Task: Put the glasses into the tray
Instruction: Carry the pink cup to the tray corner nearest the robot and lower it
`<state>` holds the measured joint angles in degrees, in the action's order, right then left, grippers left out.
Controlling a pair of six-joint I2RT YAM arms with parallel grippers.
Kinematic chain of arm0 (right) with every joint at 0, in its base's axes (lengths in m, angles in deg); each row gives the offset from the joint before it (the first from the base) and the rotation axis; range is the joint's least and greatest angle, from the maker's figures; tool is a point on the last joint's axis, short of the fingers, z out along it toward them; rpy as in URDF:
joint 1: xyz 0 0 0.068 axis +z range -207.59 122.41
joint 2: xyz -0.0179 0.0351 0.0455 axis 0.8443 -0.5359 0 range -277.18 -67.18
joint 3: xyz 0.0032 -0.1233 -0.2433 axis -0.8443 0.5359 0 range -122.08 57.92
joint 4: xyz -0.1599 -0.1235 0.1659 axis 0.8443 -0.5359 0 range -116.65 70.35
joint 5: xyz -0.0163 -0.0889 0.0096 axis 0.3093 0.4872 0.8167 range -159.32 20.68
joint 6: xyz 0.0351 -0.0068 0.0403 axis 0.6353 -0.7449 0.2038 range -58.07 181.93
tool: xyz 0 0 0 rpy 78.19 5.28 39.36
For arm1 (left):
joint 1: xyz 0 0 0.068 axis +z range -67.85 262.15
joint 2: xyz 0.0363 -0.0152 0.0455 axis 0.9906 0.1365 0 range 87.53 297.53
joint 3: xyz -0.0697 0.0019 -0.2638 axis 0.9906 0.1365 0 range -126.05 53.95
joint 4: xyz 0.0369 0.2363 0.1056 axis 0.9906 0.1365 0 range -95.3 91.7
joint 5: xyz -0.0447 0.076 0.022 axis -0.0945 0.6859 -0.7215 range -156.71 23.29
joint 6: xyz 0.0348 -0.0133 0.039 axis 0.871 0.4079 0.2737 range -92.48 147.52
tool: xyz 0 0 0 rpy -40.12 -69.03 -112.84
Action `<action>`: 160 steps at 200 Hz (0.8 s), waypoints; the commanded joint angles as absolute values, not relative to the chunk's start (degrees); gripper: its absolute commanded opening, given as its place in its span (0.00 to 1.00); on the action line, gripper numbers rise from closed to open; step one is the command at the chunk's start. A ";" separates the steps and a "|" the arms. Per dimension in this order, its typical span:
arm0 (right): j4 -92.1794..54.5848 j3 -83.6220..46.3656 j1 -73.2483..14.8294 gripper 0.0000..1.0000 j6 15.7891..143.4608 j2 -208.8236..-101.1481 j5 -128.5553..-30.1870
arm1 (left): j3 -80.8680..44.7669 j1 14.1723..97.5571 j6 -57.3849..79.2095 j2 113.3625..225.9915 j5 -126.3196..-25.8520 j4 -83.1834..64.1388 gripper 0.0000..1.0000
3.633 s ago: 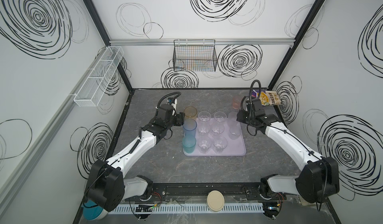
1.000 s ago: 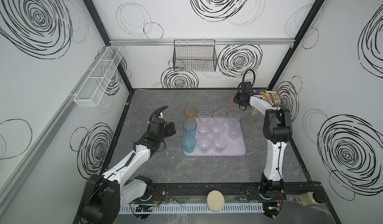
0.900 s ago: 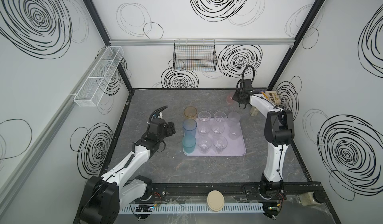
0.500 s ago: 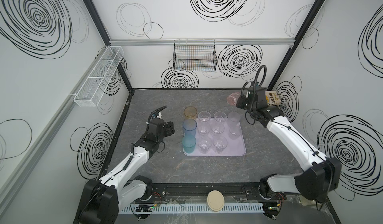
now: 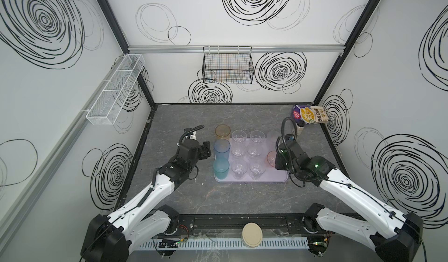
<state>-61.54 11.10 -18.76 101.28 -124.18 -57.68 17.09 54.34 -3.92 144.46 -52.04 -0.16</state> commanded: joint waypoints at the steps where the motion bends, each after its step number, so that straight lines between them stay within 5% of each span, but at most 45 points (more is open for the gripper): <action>1: -60.47 14.85 -17.65 0.03 105.63 -124.68 -54.90 | 18.22 52.35 -4.91 143.48 -47.15 0.00 0.78; 160: -56.89 21.51 -24.46 0.07 104.97 -119.56 -55.17 | 24.97 49.67 -7.90 136.39 -42.50 0.70 0.78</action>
